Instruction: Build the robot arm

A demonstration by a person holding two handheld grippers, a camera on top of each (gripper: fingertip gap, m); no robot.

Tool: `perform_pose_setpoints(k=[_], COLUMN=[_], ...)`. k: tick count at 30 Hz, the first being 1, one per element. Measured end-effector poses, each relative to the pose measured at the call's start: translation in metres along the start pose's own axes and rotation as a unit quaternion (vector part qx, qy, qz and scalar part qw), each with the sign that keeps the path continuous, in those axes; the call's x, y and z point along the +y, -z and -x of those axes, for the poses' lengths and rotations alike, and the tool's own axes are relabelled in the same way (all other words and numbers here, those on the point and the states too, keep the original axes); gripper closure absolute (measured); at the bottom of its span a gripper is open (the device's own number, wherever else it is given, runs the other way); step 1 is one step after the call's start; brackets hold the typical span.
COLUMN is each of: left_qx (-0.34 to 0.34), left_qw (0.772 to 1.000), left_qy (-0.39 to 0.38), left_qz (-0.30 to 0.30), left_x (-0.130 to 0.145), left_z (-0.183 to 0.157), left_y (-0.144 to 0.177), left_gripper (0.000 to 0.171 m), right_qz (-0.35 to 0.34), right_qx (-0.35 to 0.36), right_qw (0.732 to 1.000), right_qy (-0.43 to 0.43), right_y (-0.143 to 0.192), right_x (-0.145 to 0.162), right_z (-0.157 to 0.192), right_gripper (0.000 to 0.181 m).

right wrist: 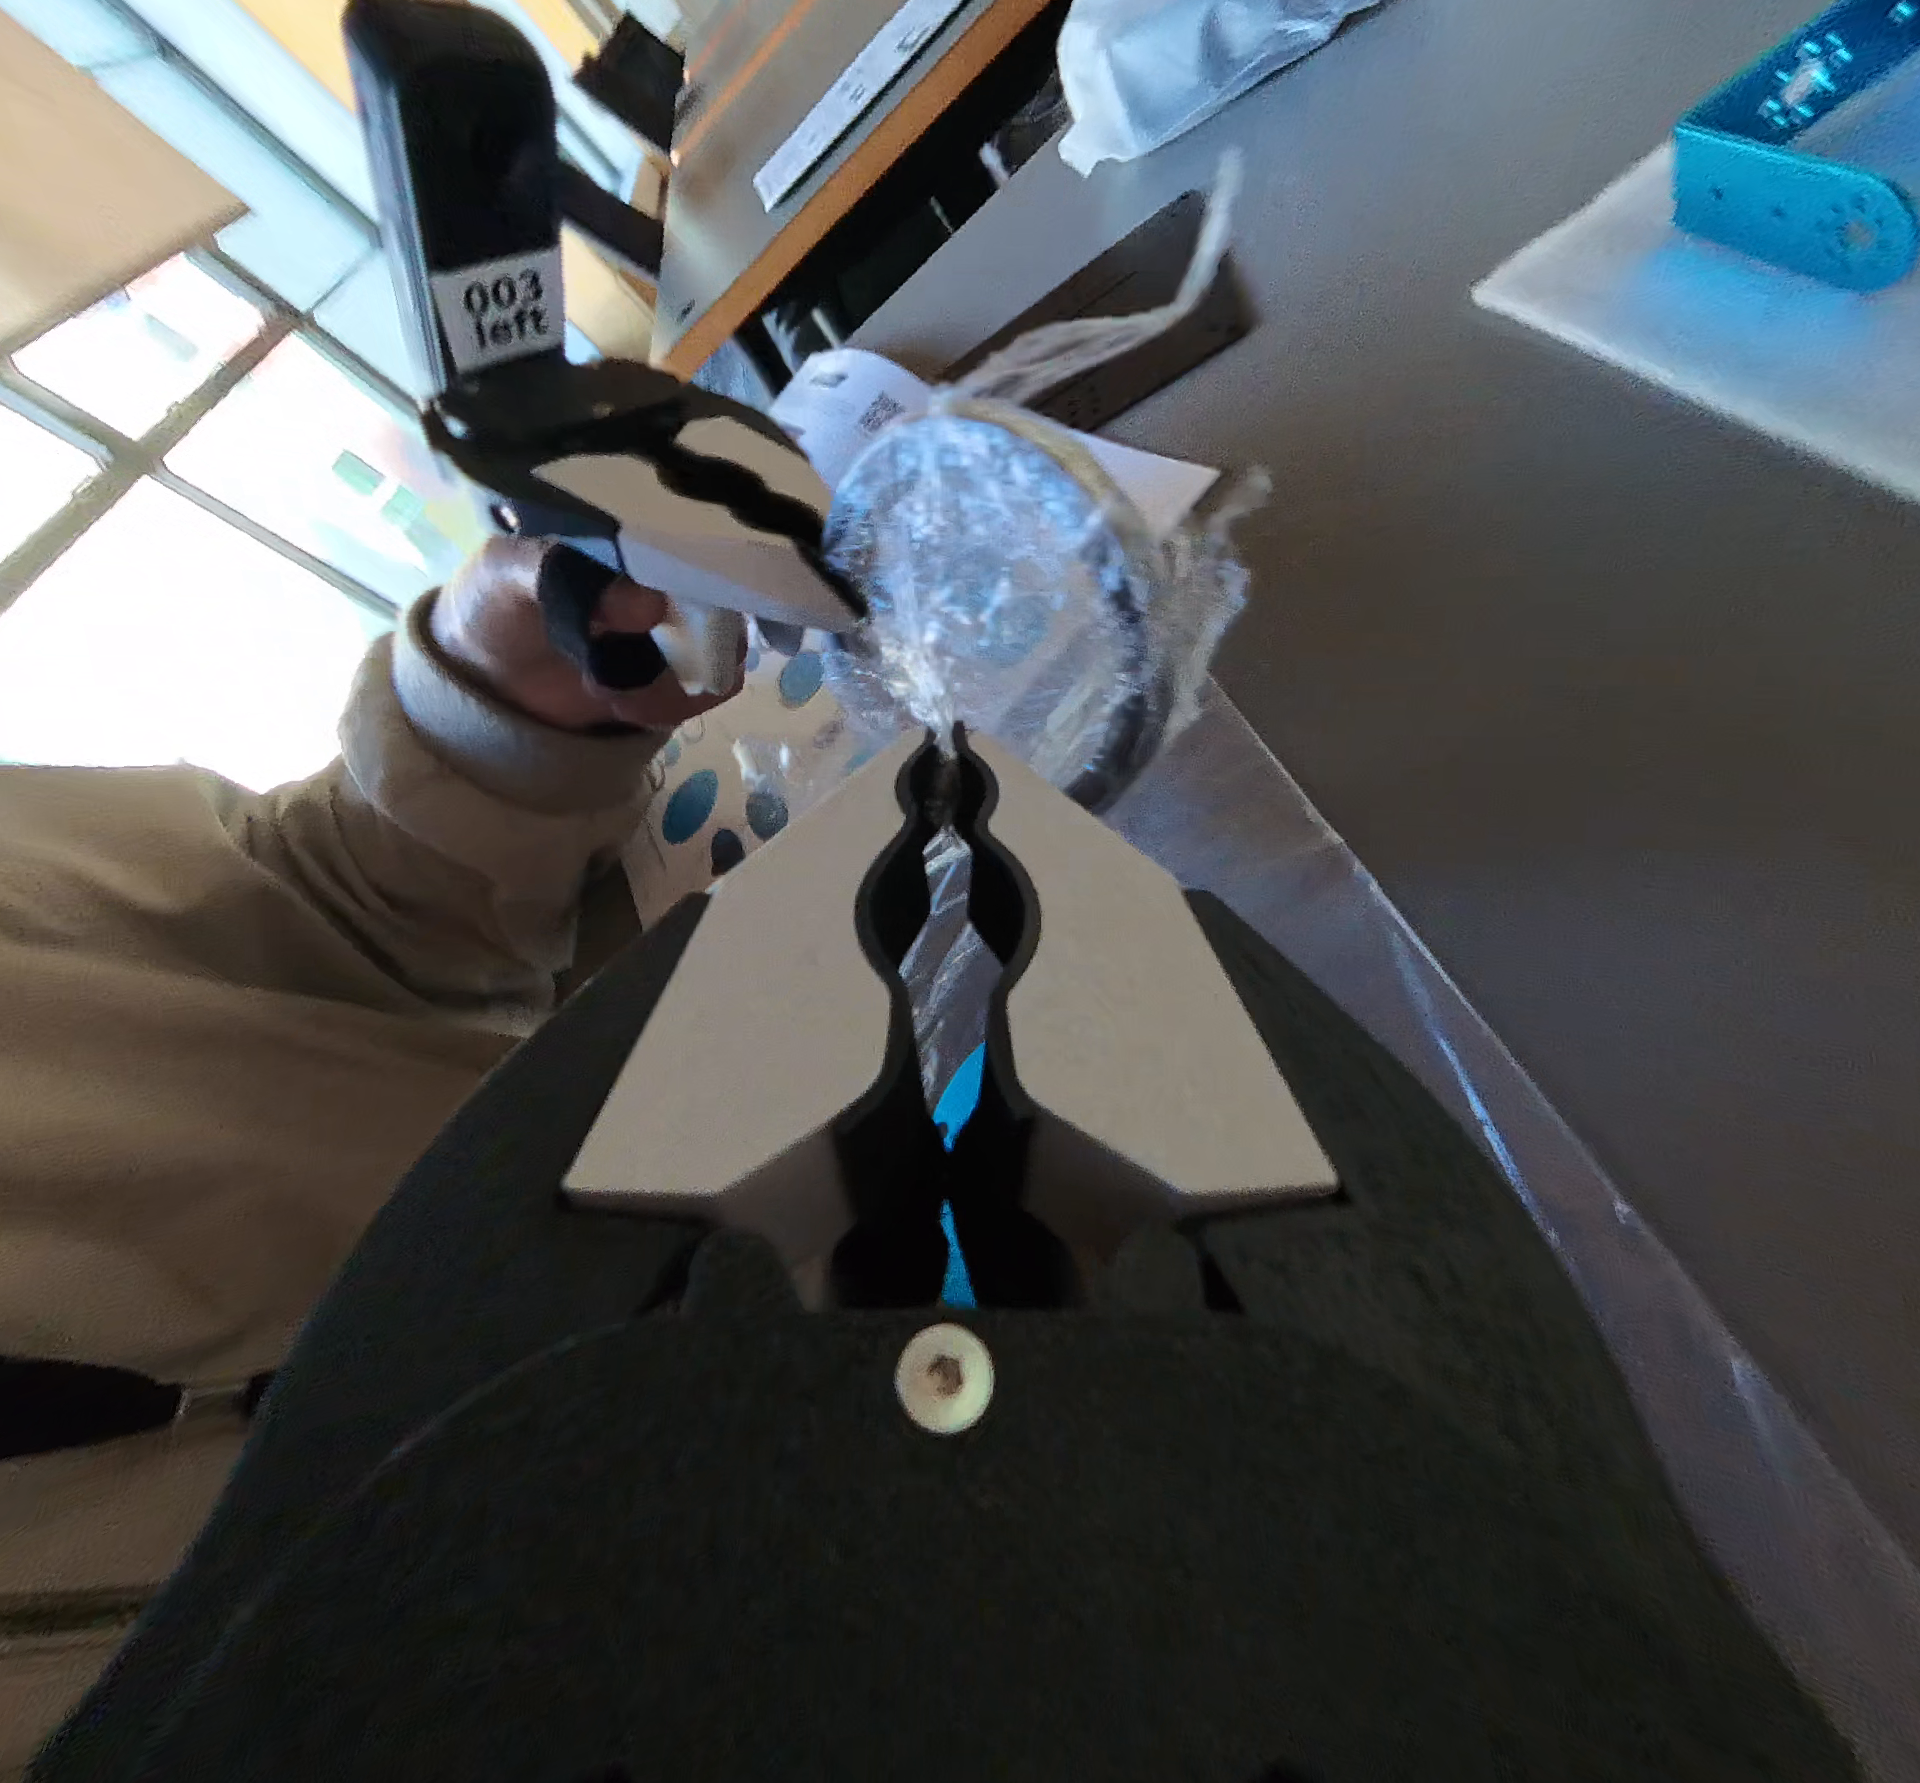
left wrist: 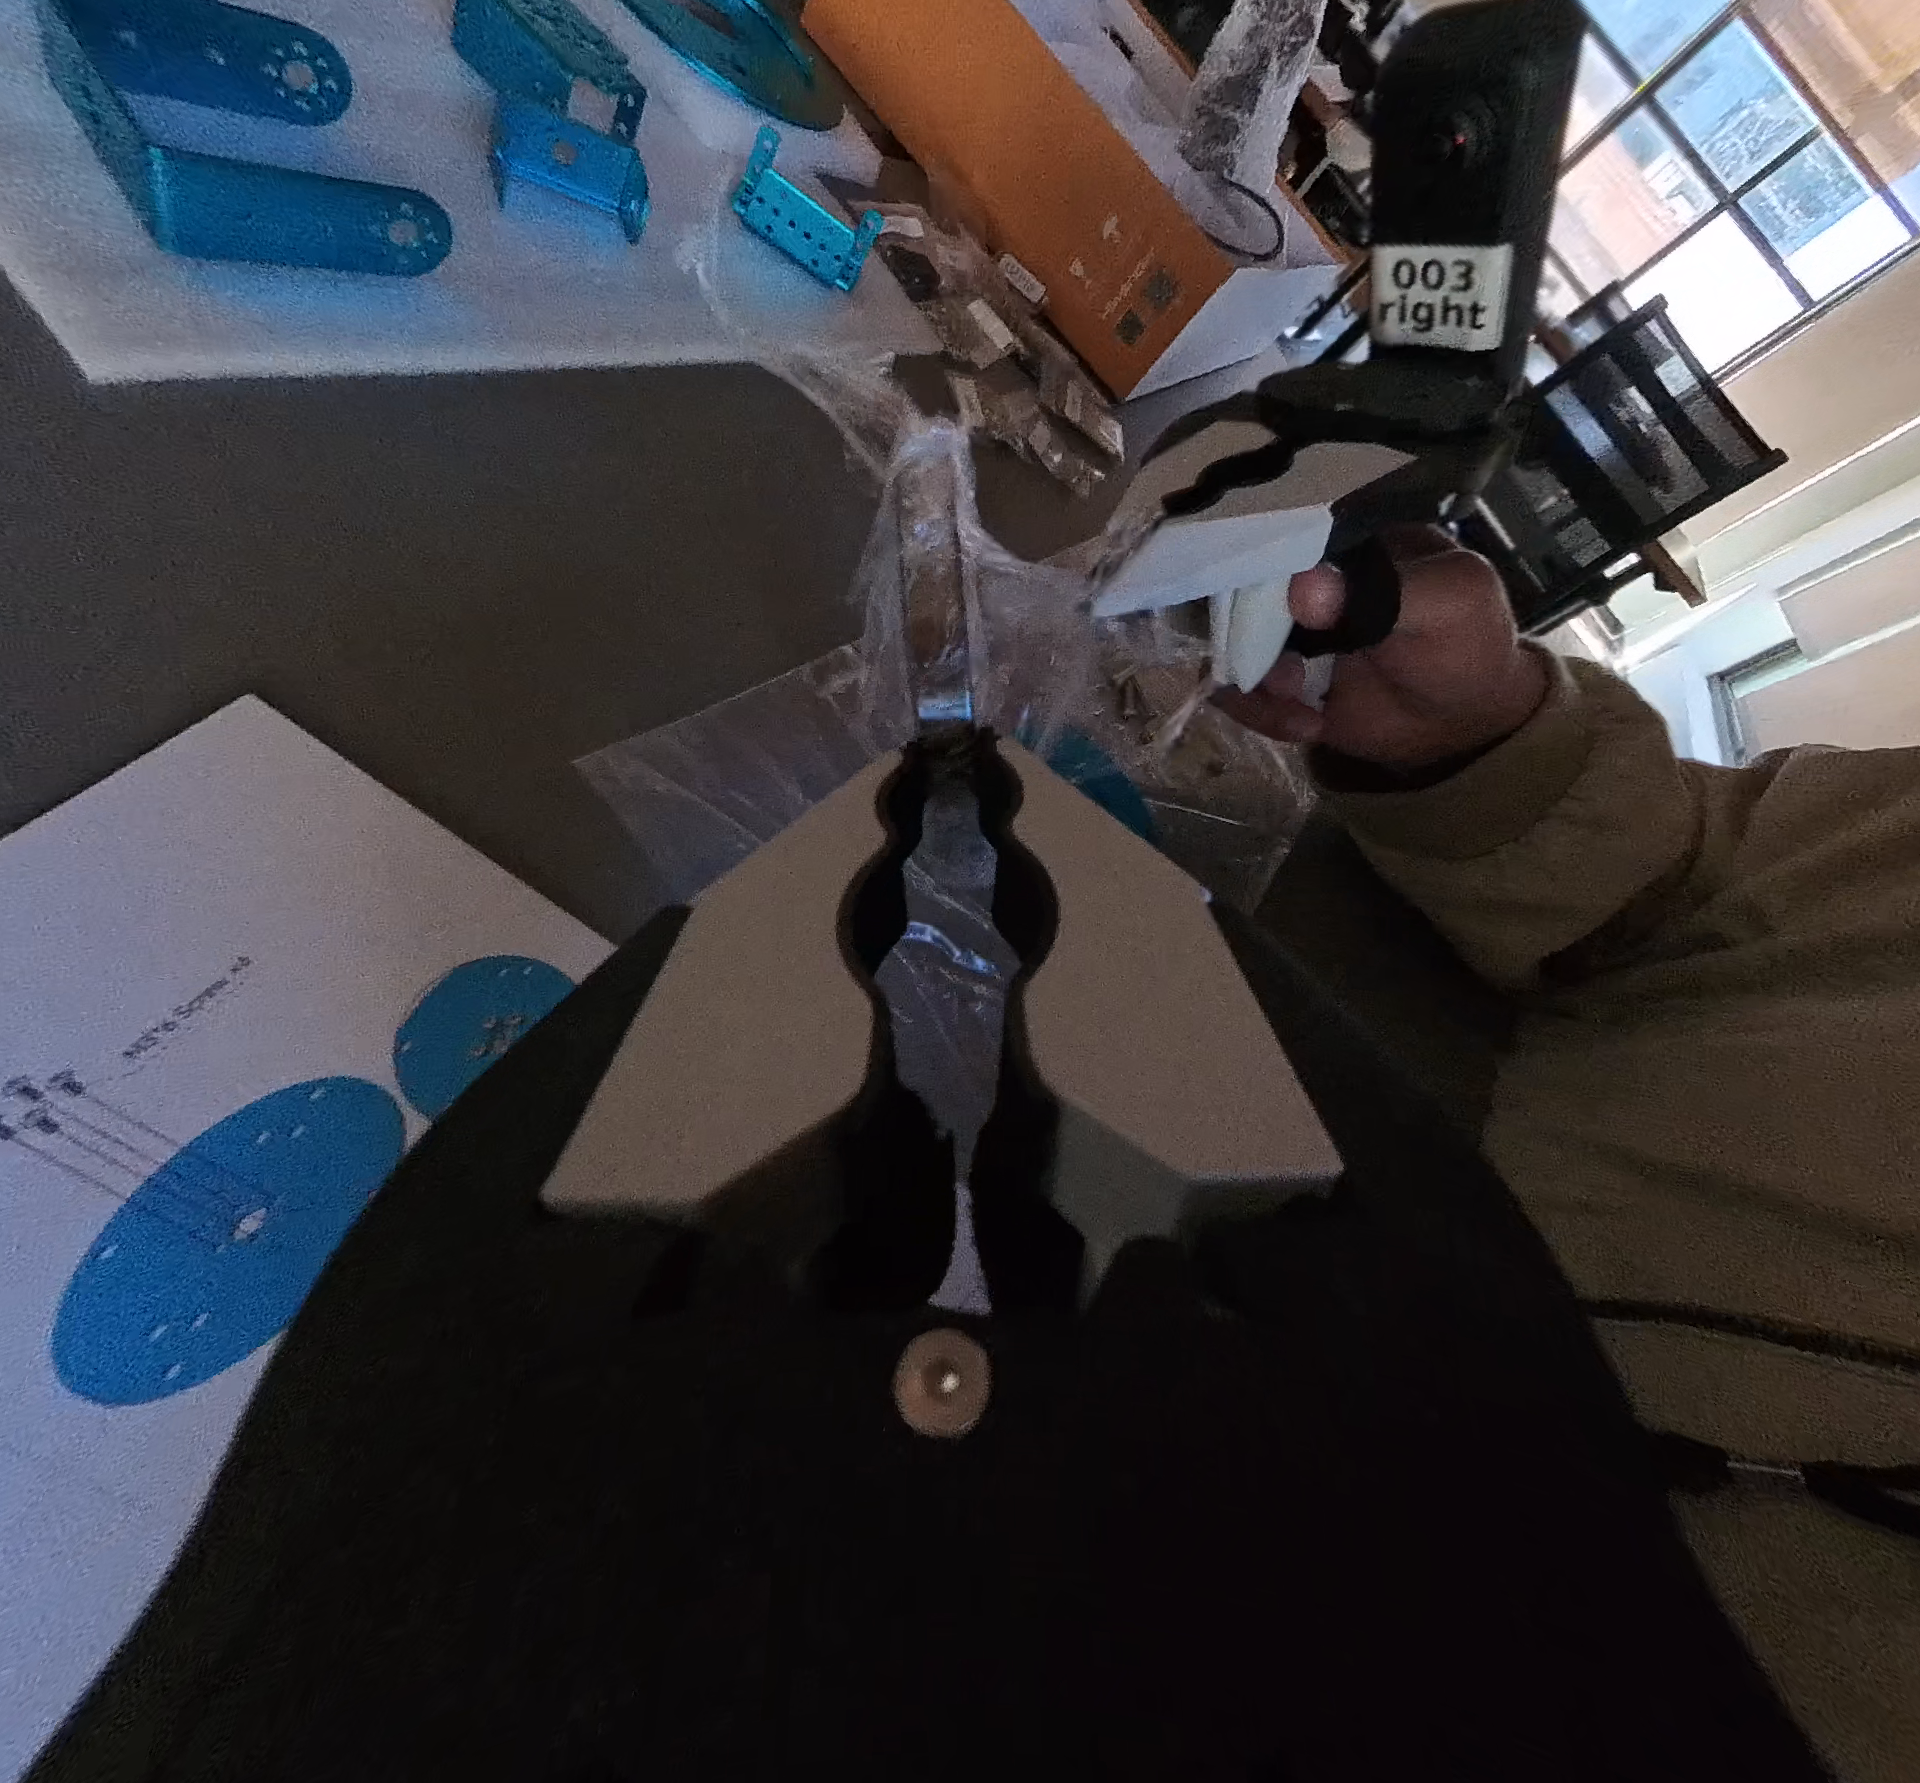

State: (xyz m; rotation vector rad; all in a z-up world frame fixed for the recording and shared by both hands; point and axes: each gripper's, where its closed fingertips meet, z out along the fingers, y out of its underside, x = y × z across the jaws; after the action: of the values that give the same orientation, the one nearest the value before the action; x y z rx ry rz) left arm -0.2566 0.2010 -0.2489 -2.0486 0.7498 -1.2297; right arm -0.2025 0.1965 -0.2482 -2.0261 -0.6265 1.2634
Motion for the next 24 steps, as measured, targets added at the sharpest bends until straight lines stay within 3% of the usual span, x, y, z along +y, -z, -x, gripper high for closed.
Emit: perform_pose_setpoints(k=[6, 9, 12, 18, 20, 24], left_qx=[-0.018, -0.055, -0.084, -0.096, -0.107, -0.128], left_qw=[0.999, 0.996, 0.994, 0.988, 0.986, 0.979], left_qy=[-0.017, -0.032, -0.046, -0.099, -0.114, -0.137], left_qz=[-0.044, -0.054, -0.06, -0.064, -0.065, -0.078], left_x=[-0.008, -0.011, -0.011, -0.011, -0.01, -0.012], left_z=[-0.004, 0.001, 0.001, -0.022, -0.026, -0.023], left_y=[0.004, 0.006, 0.003, -0.008, -0.009, -0.001], left_gripper=[0.162, 0.162, 0.162, 0.162, 0.162, 0.162], right_qz=[0.039, 0.027, 0.019, 0.077, 0.074, 0.046], right_qx=[0.031, 0.096, 0.136, 0.123, 0.161, 0.132], right_qw=[0.996, 0.987, 0.972, 0.981, 0.973, 0.98], right_qy=[0.072, 0.124, 0.192, 0.129, 0.15, 0.144], right_y=[-0.009, -0.001, 0.001, -0.029, -0.026, -0.011], right_x=[0.005, -0.013, -0.027, -0.002, -0.004, -0.014], right_z=[0.009, 0.012, 0.029, 0.021, 0.009, 0.015], right_gripper=[0.18, 0.144, 0.135, 0.145, 0.179, 0.181])
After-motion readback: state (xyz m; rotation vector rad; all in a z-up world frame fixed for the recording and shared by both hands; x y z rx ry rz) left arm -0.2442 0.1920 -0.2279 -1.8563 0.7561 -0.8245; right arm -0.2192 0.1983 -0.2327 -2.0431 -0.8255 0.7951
